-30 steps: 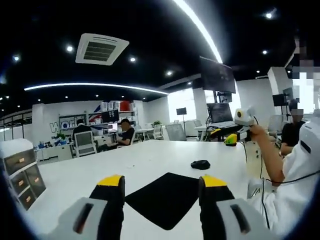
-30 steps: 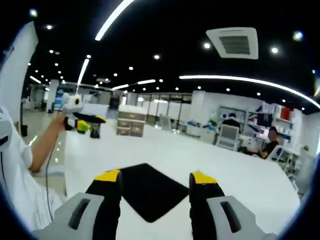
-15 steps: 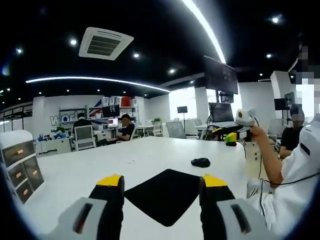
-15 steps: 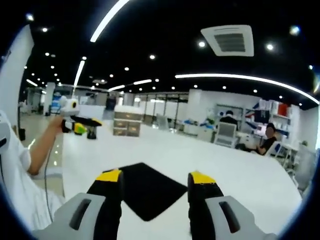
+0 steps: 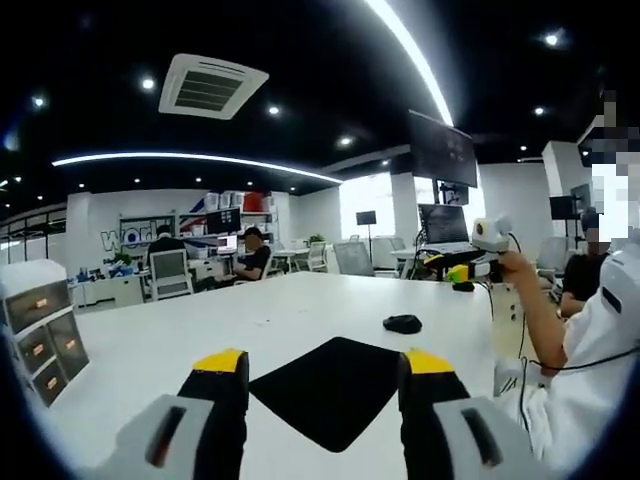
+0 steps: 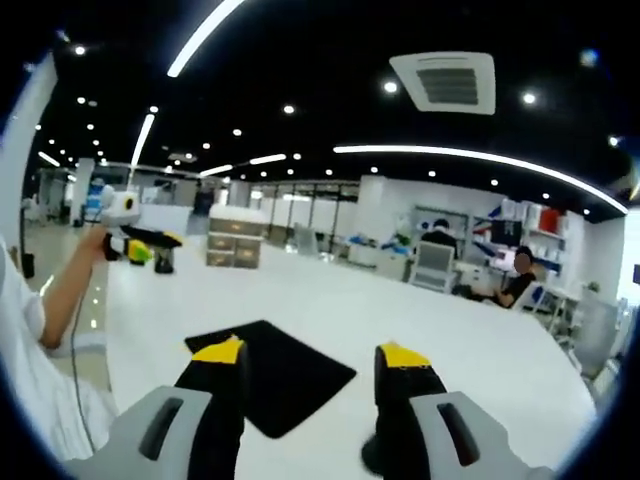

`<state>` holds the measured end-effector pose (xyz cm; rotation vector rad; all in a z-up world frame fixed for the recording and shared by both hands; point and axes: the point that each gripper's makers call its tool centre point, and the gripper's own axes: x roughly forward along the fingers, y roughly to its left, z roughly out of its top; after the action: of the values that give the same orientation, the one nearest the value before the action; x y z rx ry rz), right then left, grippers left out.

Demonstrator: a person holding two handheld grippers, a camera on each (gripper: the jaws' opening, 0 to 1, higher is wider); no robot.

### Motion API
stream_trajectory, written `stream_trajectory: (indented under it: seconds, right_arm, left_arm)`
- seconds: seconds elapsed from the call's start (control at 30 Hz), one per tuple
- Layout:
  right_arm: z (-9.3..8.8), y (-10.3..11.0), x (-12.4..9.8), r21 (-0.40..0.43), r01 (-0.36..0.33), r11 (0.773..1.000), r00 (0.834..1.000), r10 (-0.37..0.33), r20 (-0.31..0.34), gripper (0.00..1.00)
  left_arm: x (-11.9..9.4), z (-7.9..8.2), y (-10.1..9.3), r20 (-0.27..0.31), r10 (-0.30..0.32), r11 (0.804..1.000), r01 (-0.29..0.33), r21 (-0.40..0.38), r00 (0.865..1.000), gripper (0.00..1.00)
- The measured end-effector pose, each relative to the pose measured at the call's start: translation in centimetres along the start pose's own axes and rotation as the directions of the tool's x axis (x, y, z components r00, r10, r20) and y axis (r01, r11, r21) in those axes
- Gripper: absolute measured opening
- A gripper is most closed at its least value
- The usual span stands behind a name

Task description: Arrange the mouse and mouse pad neatly on the desk surface

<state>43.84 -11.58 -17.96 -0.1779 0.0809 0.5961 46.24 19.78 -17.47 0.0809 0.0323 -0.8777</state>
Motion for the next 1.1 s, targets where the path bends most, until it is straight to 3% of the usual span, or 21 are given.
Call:
stream_trajectory:
  seconds: [0.27,0.57,0.97,1.1]
  right_arm:
    - [-0.1,-0.5,0.2,-0.010,0.028,1.000,1.000,-0.028,-0.002,0.49]
    - [-1.9,-2.9,0.9,-0.057,0.139,0.989,0.988,-0.142,-0.064,0.50]
    - [-3.5,-4.6,1.7,-0.026,0.174,0.984,0.981,-0.176,-0.085,0.51]
    - [-4.5,-5.2,1.8,-0.049,0.202,0.978,0.970,-0.207,-0.125,0.51]
  left_arm:
    - [0.0,0.1,0.1,0.002,0.002,1.000,-0.002,-0.001,1.000,0.60]
    - [-0.1,0.1,0.1,-0.001,0.008,1.000,-0.008,0.009,1.000,0.60]
    - [-0.1,-0.1,0.0,-0.001,0.014,1.000,-0.014,0.009,1.000,0.60]
    - [-0.2,0.1,0.0,0.006,0.015,1.000,-0.015,0.008,1.000,0.60]
